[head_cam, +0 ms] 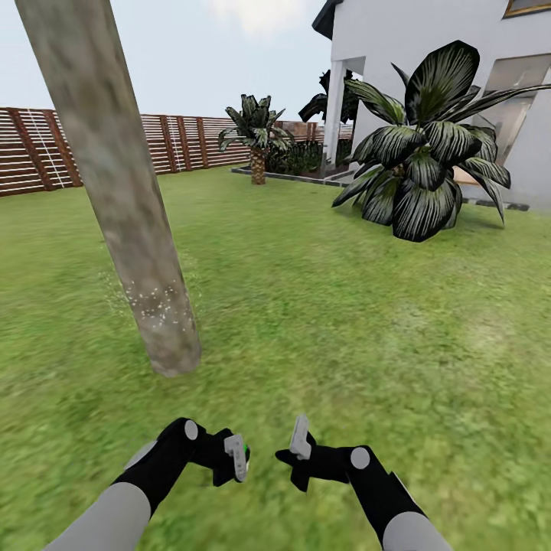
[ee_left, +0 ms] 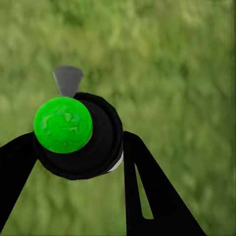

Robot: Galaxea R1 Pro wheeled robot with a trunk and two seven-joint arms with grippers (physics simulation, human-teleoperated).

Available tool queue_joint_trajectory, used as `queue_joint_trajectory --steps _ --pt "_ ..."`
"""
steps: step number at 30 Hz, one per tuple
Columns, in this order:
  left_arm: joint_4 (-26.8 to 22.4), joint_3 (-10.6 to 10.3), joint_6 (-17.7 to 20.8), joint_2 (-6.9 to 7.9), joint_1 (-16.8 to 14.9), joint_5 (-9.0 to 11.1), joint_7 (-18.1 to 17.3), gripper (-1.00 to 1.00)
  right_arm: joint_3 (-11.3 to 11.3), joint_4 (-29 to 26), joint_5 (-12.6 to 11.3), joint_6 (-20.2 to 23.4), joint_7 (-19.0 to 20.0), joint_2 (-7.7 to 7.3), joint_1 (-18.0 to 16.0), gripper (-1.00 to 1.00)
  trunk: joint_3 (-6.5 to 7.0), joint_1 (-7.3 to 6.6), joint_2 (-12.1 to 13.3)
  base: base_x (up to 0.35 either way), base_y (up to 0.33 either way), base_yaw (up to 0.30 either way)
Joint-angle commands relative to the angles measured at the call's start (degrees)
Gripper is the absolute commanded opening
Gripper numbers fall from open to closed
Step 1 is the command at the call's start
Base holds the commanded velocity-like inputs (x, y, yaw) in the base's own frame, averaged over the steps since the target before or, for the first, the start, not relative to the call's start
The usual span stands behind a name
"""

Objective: In the garden, pick up the pesticide atomizer on the floor and spray pesticide onto both trees until each tree trunk is fully covered.

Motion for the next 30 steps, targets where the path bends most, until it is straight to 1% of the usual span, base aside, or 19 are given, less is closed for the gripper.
queue_joint_trajectory --steps 1,3,4,7,9,12,14,17,18,20,26,29,30 --pt "0.00 -0.49 0.00 -0.19 0.00 0.04 0.00 -1.00 0.00 0.01 0.03 0.00 0.00 -0.04 -0.01 -1.00 0.00 0.00 0.00 0.000 0.000 0.000" --pt "-0.01 -2.09 0.06 -0.76 0.00 -0.04 -0.01 -1.00 0.00 0.02 0.04 0.00 0.00 -0.03 -0.04 -1.00 0.00 0.00 0.00 0.000 0.000 0.000" --pt "-0.02 -2.46 0.10 -1.07 0.00 -0.07 -0.01 -1.00 0.00 0.02 0.06 0.00 0.00 -0.06 -0.04 -1.00 0.00 0.00 0.00 0.000 0.000 0.000" --pt "-0.04 -3.01 0.14 -1.74 0.00 0.01 -0.01 -1.00 0.00 0.02 0.07 0.00 0.00 -0.07 -0.03 -1.00 0.00 0.00 0.00 0.000 0.000 0.000" --pt "-0.07 -3.15 0.14 -2.67 0.00 -0.15 0.02 -1.00 0.00 0.02 0.08 0.00 0.00 -0.08 -0.09 -1.00 0.00 0.00 0.00 0.000 0.000 0.000" --pt "-0.10 -3.22 0.15 -3.29 0.00 -0.24 0.00 -1.00 0.00 0.02 0.08 0.00 0.00 -0.08 -0.07 -1.00 0.00 0.00 0.00 0.000 0.000 0.000" --pt "-0.10 -3.51 0.16 -3.49 0.00 -0.27 0.00 -1.00 0.00 0.02 0.07 0.00 0.00 -0.08 -0.08 -1.00 0.00 0.00 0.00 0.000 0.000 0.000" --pt "-0.11 -5.92 0.61 -3.51 0.00 -0.21 0.06 -1.00 0.00 -0.02 0.05 0.00 0.00 -0.08 -0.07 -1.00 0.00 0.00 0.00 0.000 0.000 0.000" --pt "-0.11 -6.44 1.61 -3.52 0.00 -0.20 0.07 -1.00 0.00 -0.01 0.04 0.00 0.00 -0.08 -0.08 -1.00 0.00 0.00 0.00 0.000 0.000 0.000" --pt "-0.12 -6.67 2.35 -3.58 0.00 -0.19 0.08 -1.00 0.00 -0.06 0.06 0.00 0.00 -0.08 -0.09 -1.00 0.00 0.00 0.00 0.000 0.000 0.000" --pt "-0.70 -6.74 2.60 -3.69 0.00 -0.19 0.10 -1.00 0.00 -0.07 0.06 0.00 0.00 -0.08 -0.10 -1.00 0.00 0.00 0.00 0.000 0.000 0.000" --pt "-0.83 -6.79 2.61 -3.74 0.00 -0.13 0.91 -1.00 0.00 -0.07 0.06 0.00 0.00 -0.08 -0.08 -1.00 0.00 0.00 0.00 0.000 0.000 0.000" --pt "-0.85 -6.74 2.61 -3.99 0.00 -0.15 1.05 -1.00 0.00 -0.07 0.03 0.00 0.00 -0.08 -0.07 -1.00 0.00 0.00 0.00 0.000 0.000 0.000"
